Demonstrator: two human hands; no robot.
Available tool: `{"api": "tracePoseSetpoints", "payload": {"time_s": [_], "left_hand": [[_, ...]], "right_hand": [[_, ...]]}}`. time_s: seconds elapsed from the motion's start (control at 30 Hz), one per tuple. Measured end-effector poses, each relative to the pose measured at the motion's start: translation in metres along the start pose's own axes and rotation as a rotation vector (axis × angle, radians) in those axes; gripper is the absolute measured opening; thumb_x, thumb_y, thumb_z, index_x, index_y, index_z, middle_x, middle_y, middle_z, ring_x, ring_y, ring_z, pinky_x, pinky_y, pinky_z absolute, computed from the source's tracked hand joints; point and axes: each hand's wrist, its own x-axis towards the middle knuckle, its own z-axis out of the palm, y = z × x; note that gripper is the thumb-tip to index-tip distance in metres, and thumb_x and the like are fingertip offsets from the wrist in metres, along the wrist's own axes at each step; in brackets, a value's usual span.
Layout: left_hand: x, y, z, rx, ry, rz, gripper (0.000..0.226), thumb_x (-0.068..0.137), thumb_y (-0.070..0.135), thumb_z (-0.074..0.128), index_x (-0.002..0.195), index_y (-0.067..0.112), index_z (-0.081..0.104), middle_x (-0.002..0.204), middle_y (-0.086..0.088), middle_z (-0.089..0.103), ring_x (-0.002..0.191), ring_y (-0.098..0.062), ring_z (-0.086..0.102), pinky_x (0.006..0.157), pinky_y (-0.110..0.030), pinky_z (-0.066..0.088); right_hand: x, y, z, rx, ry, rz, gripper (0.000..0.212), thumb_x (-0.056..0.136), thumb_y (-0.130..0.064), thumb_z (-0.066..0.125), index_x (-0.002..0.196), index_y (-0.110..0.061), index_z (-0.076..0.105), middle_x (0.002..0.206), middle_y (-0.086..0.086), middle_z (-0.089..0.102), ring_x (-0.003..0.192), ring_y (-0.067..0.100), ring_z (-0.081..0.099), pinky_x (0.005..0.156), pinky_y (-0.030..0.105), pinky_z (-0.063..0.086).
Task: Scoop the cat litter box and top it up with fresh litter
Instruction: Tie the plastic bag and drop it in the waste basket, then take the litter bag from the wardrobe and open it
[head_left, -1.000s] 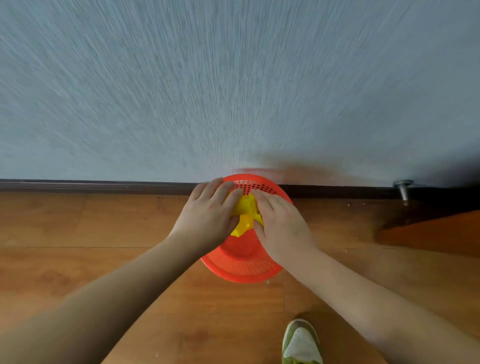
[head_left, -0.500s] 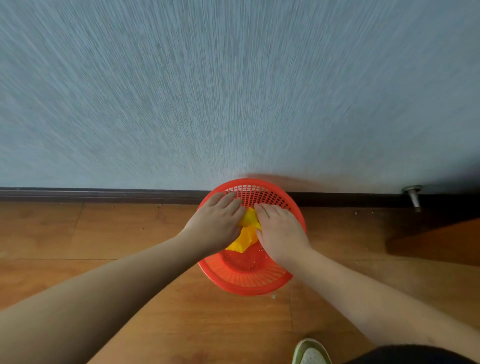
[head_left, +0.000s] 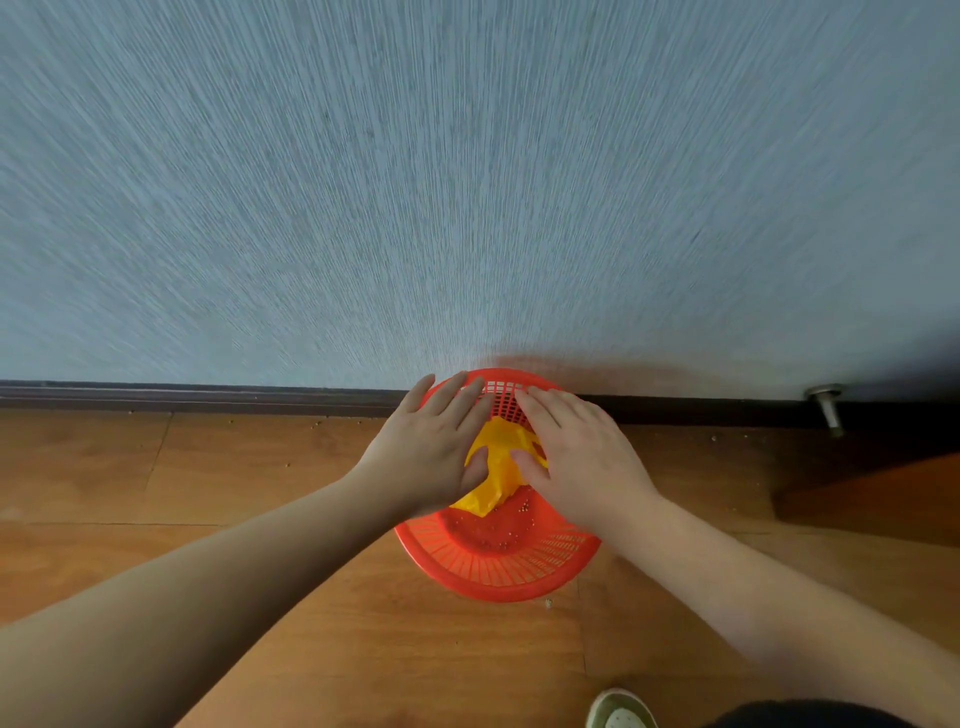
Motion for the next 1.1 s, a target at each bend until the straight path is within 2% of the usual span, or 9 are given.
{"api": "tracePoseSetpoints", "payload": {"time_s": [0.17, 0.33, 0.47, 0.6, 0.73, 0.83, 1.0, 1.1], "left_hand": [[-0.012, -0.006, -0.032, -0.046, -0.010, -0.117, 0.067, 0.096, 0.051, 0.023, 0.147, 0.012, 0.040, 0.153, -0.010, 0.039, 0.144, -0.027, 0.030, 0.117, -0.052, 0.024], [-0.026, 0.004, -0.092, -0.143, -0.084, -0.270, 0.068, 0.096, 0.054, 0.015, 0.153, 0.018, 0.023, 0.162, -0.005, 0.015, 0.150, -0.024, 0.005, 0.121, -0.049, 0.005], [-0.042, 0.016, -0.159, -0.195, -0.132, -0.323, 0.068, 0.096, 0.058, 0.014, 0.154, 0.022, 0.018, 0.163, -0.001, 0.013, 0.151, -0.022, 0.001, 0.121, -0.049, 0.006], [-0.070, 0.026, -0.256, -0.233, -0.169, -0.406, 0.074, 0.091, 0.065, 0.015, 0.152, 0.023, 0.025, 0.163, 0.000, 0.014, 0.150, -0.021, 0.000, 0.120, -0.049, 0.009], [-0.099, 0.040, -0.388, -0.253, -0.175, -0.481, 0.080, 0.088, 0.070, 0.013, 0.151, 0.023, 0.029, 0.163, 0.000, 0.014, 0.150, -0.020, -0.001, 0.121, -0.047, 0.008], [-0.115, 0.051, -0.483, -0.250, -0.182, -0.480, 0.082, 0.087, 0.069, 0.005, 0.152, 0.024, 0.025, 0.163, 0.002, 0.012, 0.150, -0.019, -0.002, 0.121, -0.046, 0.009], [-0.135, 0.064, -0.610, -0.243, -0.141, -0.497, 0.083, 0.084, 0.067, 0.003, 0.151, 0.025, 0.028, 0.161, 0.002, 0.020, 0.150, -0.018, 0.007, 0.121, -0.045, 0.012], [-0.147, 0.069, -0.675, -0.231, -0.087, -0.462, 0.087, 0.081, 0.069, 0.001, 0.151, 0.025, 0.028, 0.160, 0.004, 0.022, 0.150, -0.016, 0.010, 0.121, -0.043, 0.012]], "right_hand": [[0.005, 0.000, -0.030, -0.004, -0.021, 0.023, 0.061, 0.094, -0.047, 0.031, 0.141, -0.010, 0.044, 0.136, 0.006, 0.055, 0.127, 0.025, 0.048, 0.108, 0.041, 0.036], [0.007, -0.018, -0.074, -0.041, -0.078, 0.053, 0.060, 0.097, -0.046, 0.023, 0.140, -0.012, 0.047, 0.138, 0.006, 0.053, 0.132, 0.025, 0.043, 0.111, 0.043, 0.034], [-0.006, -0.039, -0.133, -0.029, -0.153, 0.114, 0.062, 0.096, -0.048, 0.019, 0.135, -0.015, 0.053, 0.140, 0.005, 0.052, 0.135, 0.024, 0.040, 0.112, 0.045, 0.032], [-0.030, -0.059, -0.224, -0.028, -0.220, 0.140, 0.065, 0.096, -0.049, 0.013, 0.140, -0.018, 0.048, 0.145, 0.003, 0.047, 0.140, 0.021, 0.034, 0.117, 0.042, 0.025], [-0.049, -0.082, -0.347, 0.038, -0.256, 0.169, 0.069, 0.095, -0.051, 0.006, 0.144, -0.020, 0.041, 0.150, 0.002, 0.040, 0.143, 0.020, 0.027, 0.119, 0.041, 0.018], [-0.059, -0.097, -0.441, 0.068, -0.241, 0.135, 0.062, 0.097, -0.051, 0.013, 0.143, -0.020, 0.042, 0.148, 0.002, 0.042, 0.141, 0.021, 0.029, 0.119, 0.041, 0.018], [-0.072, -0.115, -0.571, 0.110, -0.241, 0.122, 0.054, 0.101, -0.049, 0.021, 0.146, -0.021, 0.033, 0.155, 0.002, 0.030, 0.145, 0.022, 0.020, 0.119, 0.041, 0.010], [-0.085, -0.128, -0.631, 0.127, -0.181, 0.132, 0.053, 0.100, -0.047, 0.026, 0.143, -0.018, 0.039, 0.153, 0.005, 0.035, 0.143, 0.025, 0.027, 0.118, 0.042, 0.016]]}}
